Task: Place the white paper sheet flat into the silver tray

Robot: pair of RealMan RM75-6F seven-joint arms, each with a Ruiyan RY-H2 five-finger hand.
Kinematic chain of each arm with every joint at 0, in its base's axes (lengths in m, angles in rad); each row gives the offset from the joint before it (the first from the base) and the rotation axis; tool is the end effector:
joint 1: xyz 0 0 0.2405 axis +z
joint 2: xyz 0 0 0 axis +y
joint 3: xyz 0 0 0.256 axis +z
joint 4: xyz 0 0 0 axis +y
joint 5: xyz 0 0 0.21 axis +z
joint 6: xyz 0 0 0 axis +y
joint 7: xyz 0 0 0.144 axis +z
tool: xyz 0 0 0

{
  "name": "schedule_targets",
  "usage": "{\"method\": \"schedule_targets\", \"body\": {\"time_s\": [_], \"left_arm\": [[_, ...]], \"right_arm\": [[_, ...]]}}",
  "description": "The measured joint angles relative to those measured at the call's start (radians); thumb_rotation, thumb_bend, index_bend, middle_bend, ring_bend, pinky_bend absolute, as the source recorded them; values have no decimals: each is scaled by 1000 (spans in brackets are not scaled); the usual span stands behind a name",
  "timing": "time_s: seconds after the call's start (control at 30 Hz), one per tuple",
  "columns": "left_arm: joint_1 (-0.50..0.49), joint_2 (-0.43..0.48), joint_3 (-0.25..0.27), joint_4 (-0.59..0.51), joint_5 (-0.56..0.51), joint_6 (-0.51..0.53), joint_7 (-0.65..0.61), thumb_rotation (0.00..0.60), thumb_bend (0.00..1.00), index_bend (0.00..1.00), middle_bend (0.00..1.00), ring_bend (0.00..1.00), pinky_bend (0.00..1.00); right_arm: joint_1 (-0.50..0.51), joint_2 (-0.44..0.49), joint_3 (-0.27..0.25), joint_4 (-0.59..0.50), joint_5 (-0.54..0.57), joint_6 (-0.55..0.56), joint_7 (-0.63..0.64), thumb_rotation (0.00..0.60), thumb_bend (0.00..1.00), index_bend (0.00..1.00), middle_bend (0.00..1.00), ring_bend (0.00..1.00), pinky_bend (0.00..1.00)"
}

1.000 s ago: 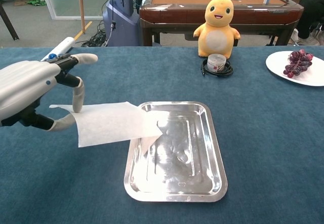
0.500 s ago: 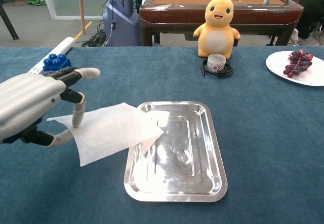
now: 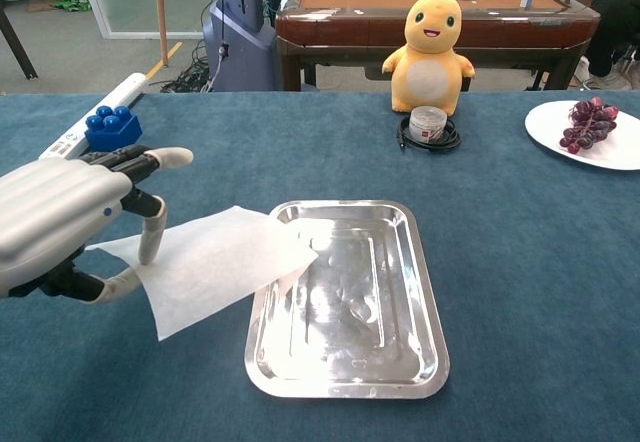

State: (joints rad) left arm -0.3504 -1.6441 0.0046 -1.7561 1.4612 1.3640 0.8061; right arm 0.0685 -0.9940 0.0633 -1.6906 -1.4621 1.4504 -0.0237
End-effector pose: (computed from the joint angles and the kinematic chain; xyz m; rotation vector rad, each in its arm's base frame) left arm -0.1485 0.2023 -0.0144 -1.7805 -0.6805 -0.9284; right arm -0.3122 -0.1780 0.1909 1.3774 -0.8891 0.8167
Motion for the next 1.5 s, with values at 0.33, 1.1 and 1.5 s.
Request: {"method": "schedule_targets", "body": {"time_s": [0.33, 1.1, 1.5], "left_arm": [[3, 3, 2, -19, -2, -17, 2, 600, 616, 699, 42, 0, 106], [-14, -81, 4, -27, -41, -71, 106, 600, 617, 697, 42, 0, 106], [-26, -117, -7, -30, -62, -82, 159, 600, 616, 696, 42, 0, 106]], "right_arm": [[-4, 28, -12, 0, -6, -10, -3, 600, 28, 264, 207, 84, 297], [-14, 56, -1, -11, 39, -18, 7, 600, 29, 264, 212, 84, 297], [-13, 57, 1, -11, 40, -21, 18, 600, 29, 265, 212, 84, 297]]}}
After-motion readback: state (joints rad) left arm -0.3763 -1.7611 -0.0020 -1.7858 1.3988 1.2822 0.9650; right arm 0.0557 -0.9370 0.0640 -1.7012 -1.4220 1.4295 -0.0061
